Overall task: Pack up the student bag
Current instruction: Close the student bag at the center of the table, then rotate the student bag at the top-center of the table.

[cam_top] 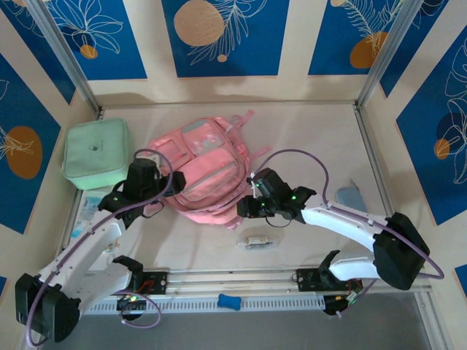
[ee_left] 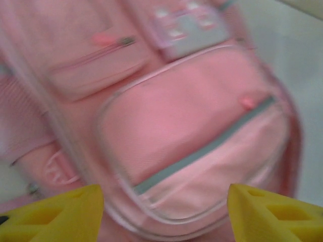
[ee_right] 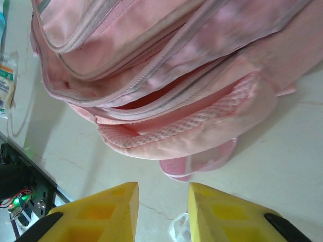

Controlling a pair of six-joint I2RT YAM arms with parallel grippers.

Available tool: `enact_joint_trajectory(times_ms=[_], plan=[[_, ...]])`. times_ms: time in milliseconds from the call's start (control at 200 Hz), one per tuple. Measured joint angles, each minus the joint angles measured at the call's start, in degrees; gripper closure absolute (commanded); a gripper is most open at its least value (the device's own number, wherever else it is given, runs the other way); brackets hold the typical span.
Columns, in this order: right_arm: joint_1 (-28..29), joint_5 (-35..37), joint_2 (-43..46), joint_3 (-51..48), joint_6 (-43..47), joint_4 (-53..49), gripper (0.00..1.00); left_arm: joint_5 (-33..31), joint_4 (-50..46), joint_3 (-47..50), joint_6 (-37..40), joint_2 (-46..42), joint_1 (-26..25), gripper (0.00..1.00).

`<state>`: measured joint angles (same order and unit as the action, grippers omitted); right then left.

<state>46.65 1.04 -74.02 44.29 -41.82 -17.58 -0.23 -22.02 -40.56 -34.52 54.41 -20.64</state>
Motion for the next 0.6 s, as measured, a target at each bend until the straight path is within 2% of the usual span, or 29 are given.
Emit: enact_joint_trajectory(times_ms=[95, 190, 330, 425, 600], plan=[[1.14, -0.57, -2.67, 1.11, -1.84, 0.42, 0.69, 1.03, -0.07, 2.82, -1.99, 0.13, 6.40, 0.35], [2.45, -0.74, -4.20, 1.38, -2.84, 0.59, 0.69, 2.84, 0.52, 4.20, -3.41, 1.64, 12.15, 0.43], [4.11, -0.48, -4.94, 1.70, -4.09, 0.46, 0.69, 5.92, 4.20, 5.86, -5.42, 6.54, 18.67, 0.45], [4.48, -0.44, -4.94, 1.73, -4.72, 0.48, 0.69, 8.07, 7.72, 6.40, -6.23, 10.93, 20.92, 0.48], [4.50, -0.39, -4.96, 1.73, -5.20, 0.48, 0.68, 9.57, 12.96, 6.12, -7.21, 19.80, 21.75, 0.50]])
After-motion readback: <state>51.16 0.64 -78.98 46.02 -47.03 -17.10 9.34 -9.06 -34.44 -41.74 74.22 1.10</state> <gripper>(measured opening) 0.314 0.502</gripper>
